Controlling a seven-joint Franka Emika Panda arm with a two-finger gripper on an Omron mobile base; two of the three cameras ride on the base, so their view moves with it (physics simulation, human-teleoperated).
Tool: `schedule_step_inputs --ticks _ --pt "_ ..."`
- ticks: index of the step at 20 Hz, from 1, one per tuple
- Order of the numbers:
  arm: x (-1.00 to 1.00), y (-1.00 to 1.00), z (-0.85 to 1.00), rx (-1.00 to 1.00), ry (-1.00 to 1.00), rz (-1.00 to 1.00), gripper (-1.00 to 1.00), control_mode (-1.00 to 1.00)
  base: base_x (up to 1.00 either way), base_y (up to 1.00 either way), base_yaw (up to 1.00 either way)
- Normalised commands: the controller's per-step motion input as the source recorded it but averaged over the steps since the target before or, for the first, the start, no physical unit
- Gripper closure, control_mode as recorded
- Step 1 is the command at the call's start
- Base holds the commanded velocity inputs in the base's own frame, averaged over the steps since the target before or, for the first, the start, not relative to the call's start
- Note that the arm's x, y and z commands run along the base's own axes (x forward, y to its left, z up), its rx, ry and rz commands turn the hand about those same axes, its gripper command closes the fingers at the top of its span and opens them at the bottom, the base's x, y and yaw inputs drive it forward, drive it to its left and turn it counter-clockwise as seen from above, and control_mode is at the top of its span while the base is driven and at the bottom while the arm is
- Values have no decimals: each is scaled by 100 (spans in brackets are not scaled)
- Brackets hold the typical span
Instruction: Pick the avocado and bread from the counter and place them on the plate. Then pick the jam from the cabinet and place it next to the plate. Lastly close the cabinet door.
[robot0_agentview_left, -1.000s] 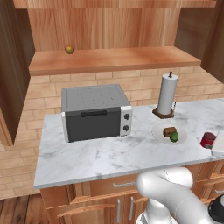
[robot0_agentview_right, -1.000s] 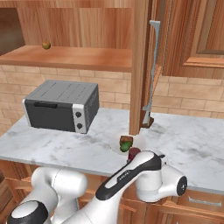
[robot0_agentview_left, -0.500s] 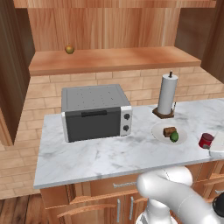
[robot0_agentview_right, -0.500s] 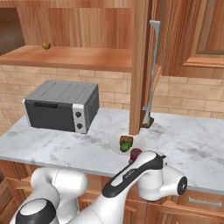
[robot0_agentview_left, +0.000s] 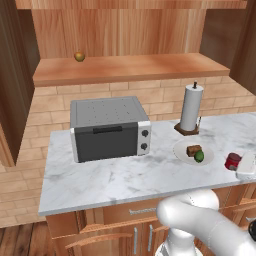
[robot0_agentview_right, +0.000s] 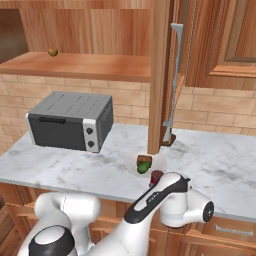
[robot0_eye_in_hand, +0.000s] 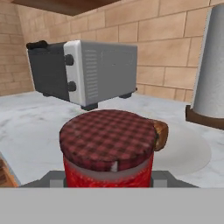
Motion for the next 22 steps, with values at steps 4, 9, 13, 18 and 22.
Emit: schedule_step_inputs --ticks 4,9,13,18,22 --pt "16 -5 -17 0 0 0 100 -100 0 0 0" --pt "13 -3 -16 0 0 0 100 -100 0 0 0" --pt "13 0 -19 0 0 0 100 -100 0 0 0" --pt "16 0 -18 0 0 0 100 -100 0 0 0" --pt "15 0 -17 0 0 0 100 -100 0 0 0"
